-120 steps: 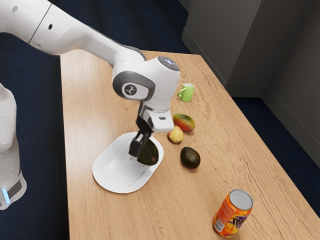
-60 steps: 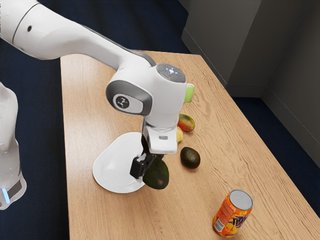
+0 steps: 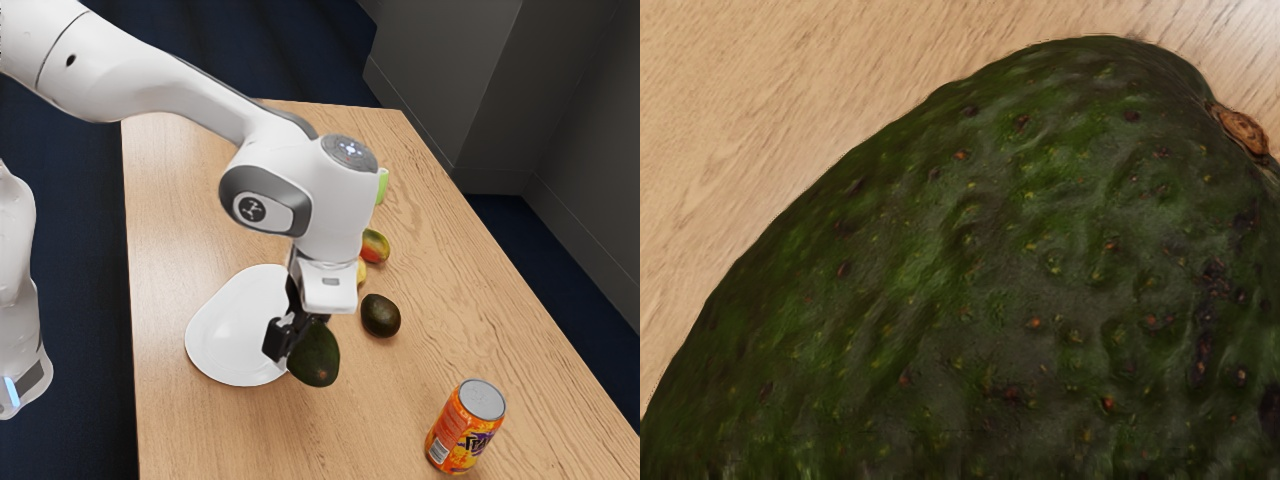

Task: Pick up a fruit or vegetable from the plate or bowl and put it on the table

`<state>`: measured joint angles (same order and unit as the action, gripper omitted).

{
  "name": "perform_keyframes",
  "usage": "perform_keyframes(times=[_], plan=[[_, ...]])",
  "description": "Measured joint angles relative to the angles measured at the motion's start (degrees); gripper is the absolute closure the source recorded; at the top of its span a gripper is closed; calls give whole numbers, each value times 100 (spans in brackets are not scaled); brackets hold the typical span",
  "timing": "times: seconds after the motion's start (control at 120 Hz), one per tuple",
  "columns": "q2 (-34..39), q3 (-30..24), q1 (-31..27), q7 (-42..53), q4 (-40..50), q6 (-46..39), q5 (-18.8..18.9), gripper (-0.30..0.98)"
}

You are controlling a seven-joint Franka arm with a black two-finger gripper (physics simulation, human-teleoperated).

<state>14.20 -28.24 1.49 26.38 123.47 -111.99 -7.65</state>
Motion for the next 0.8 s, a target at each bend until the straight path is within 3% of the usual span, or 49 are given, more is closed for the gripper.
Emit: perform_keyframes(times=[0.25,0.367,0.433,0.525,0.592,0.658,0.692,0.742,0.8], plan=[[-224,-71,9,34,-229,37,22,2],[-278,127,-332,157,-1297,511,403,1],[-516,629,-1163,491,-2687,1146,709,1],[-1288,1999,-2342,1080,-4605,1965,1176,1],[-1560,2542,-3567,1518,-5235,2310,1341,0],[-1719,2725,-4922,1962,-5468,2500,1337,0],[-1798,2731,-5276,2169,-5513,2588,1270,0],[-1874,2705,-4959,2463,-5547,2696,1172,0],[-2164,2637,-3703,2798,-5561,2839,996,0]])
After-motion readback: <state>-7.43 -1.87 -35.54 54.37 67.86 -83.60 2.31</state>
